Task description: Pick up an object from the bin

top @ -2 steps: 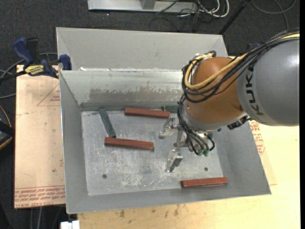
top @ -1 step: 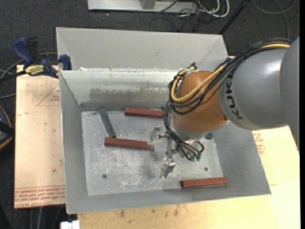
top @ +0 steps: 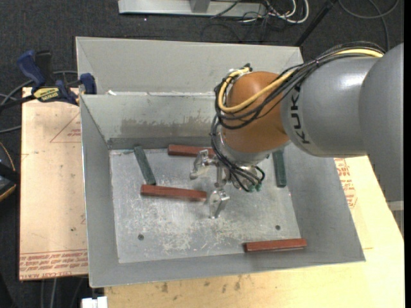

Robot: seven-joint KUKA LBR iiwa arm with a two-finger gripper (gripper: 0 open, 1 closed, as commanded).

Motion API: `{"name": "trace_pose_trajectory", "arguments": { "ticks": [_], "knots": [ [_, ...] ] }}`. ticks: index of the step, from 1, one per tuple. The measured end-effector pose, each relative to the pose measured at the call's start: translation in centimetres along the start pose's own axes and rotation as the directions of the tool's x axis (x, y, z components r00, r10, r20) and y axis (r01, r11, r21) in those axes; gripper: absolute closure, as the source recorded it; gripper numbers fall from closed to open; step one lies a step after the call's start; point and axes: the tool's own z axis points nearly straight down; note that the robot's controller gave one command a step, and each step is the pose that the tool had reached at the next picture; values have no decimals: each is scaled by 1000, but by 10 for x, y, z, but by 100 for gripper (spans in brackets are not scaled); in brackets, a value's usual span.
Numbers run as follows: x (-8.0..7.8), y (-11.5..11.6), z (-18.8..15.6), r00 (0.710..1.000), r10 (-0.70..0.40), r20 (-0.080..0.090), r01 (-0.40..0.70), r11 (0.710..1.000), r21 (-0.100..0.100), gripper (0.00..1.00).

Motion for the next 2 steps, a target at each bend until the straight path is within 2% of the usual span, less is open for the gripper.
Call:
{"name": "trace_pose_trajectory", "arguments": {
  "ticks": [1, 2],
  "knots": [
    [-19, 57, 31, 1000, 15, 22, -15, 1000, -1, 100],
    [-19, 57, 31, 1000, 16, 22, -16, 1000, -1, 100]
  ]
}}
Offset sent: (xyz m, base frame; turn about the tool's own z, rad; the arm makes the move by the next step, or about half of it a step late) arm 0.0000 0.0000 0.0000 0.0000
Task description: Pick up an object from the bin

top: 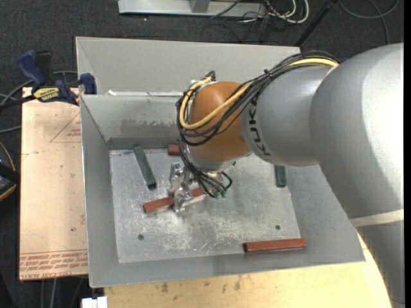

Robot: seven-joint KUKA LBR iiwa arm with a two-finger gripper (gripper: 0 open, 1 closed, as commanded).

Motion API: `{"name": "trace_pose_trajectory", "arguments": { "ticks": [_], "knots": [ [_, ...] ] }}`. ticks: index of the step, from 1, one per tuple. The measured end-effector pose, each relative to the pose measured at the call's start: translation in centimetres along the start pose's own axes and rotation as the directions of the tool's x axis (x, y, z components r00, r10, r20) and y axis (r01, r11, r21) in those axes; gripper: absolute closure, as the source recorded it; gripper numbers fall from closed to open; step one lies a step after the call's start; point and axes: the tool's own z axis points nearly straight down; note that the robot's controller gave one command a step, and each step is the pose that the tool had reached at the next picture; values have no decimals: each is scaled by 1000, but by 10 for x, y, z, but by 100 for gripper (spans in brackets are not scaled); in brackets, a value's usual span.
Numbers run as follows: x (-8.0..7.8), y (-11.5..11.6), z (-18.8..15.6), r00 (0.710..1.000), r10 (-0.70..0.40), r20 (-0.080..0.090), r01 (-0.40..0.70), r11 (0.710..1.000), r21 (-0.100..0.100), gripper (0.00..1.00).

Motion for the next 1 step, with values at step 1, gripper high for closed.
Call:
{"name": "trace_pose_trajectory", "arguments": {
  "ticks": [1],
  "knots": [
    [-12, -12, -153, 999, -41, -15, 41, 999, 1, 100]
  ]
}}
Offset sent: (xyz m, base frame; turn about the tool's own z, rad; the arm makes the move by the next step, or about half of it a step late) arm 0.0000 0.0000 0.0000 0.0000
